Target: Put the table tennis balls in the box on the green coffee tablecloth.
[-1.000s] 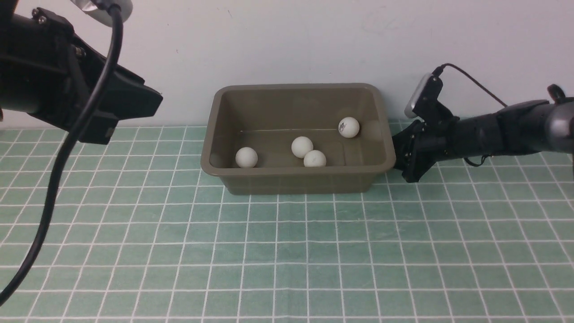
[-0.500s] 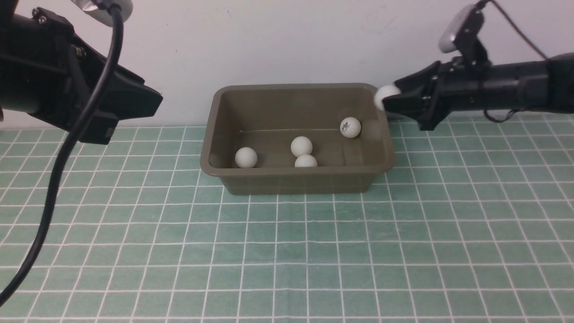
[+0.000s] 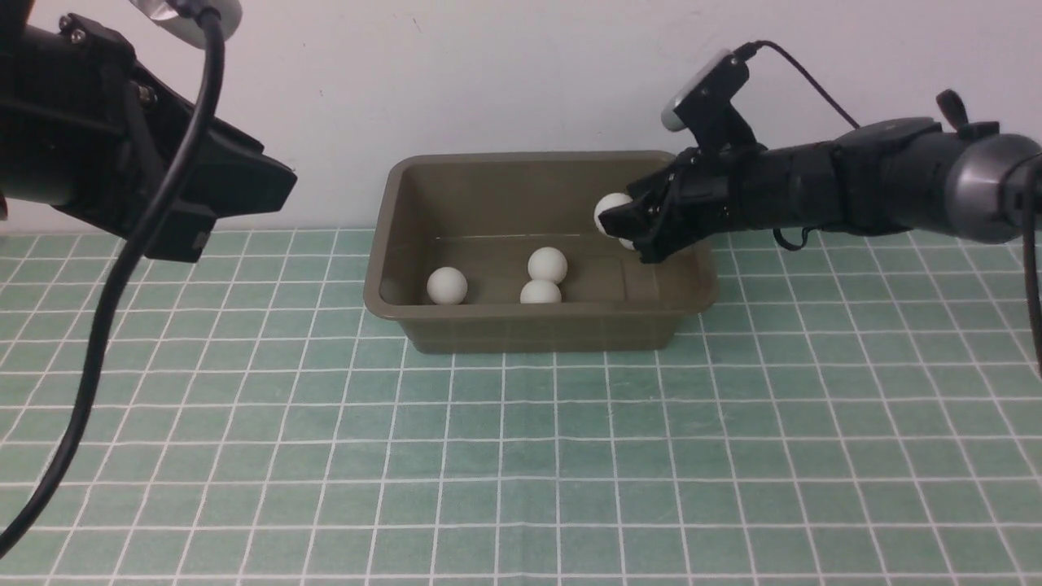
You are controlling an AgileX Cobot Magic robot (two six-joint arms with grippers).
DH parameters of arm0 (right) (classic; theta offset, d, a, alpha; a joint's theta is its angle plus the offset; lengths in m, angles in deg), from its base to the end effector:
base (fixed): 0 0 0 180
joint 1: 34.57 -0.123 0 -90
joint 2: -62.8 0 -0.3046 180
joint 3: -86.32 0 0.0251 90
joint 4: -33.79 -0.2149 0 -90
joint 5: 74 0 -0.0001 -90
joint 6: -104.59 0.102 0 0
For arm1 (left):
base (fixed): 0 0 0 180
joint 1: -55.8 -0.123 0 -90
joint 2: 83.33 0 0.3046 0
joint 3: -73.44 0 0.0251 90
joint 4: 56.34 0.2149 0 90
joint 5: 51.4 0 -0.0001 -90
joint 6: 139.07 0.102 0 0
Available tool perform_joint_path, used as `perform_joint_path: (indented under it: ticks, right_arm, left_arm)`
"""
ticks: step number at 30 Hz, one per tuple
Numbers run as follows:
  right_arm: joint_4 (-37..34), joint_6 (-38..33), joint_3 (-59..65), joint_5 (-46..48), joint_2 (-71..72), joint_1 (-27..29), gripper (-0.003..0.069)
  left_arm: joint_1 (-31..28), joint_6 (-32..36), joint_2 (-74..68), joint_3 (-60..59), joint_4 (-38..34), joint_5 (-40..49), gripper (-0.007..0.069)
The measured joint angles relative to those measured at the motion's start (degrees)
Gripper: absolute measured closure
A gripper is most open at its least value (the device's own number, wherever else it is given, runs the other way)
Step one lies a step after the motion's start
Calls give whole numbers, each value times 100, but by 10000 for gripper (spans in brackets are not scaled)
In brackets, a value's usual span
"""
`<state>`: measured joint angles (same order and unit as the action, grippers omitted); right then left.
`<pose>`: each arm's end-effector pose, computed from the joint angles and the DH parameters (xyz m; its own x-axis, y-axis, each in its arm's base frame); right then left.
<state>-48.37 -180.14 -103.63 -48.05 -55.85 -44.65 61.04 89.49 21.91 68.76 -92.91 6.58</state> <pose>0.4279 0.1211 0.3100 -0.1261 -0.3865 -0.9136 -0.6563 0.7231 -0.2153 0.1869 -0.0689 0.4225 -0.3805 0.4295 -0.8190 0.7061 0.7068 0.0427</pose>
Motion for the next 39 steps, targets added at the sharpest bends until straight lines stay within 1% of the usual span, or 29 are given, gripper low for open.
perform_joint_path:
  ticks: [4,7,9,10,15,17,18,20,22,23,25,28,29,34,39]
  right_arm:
    - [189,118,0,-382,786,464,215]
    - [253,480,0,-369,1437,901,215]
    - [321,884,19,-61,1922,1157,215]
    - [511,1219,51,250,2216,1278,220]
    - [1545,2276,132,1356,2896,1305,253]
    - [2097,2975,132,1619,3091,1305,258]
    - [2483,3547,132,1773,3179,1305,259]
    - [3213,4346,132,1970,3337,1305,260]
    - [4340,5330,155,2232,3548,1305,260]
    - [4758,5719,207,2304,3668,1305,260]
    - [5461,6165,367,2368,3865,1305,260]
    - [6263,6545,836,2414,4385,1305,260]
    - [6419,6598,1100,2416,4701,1305,260]
    - [6496,6578,2020,2379,5487,1305,260]
    - [6124,6161,3498,2117,6615,1305,260]
  left_arm:
    - [0,0,0,0,-13,0,419]
    - [0,49,0,0,-13,0,419]
    - [0,107,0,0,-13,0,419]
    - [0,141,0,0,-15,0,419]
    - [0,197,0,0,-39,0,419]
    - [0,199,0,0,-82,0,419]
    - [0,206,0,0,-116,0,419]
    - [0,222,0,0,-232,0,419]
    - [0,228,0,0,-258,0,419]
    - [0,228,0,0,-285,0,419]
    - [0,228,0,0,-315,0,419]
    - [0,228,0,0,-377,0,419]
    - [0,228,0,0,-385,5,419]
    - [0,228,0,0,-405,5,419]
    - [0,228,0,0,-422,5,419]
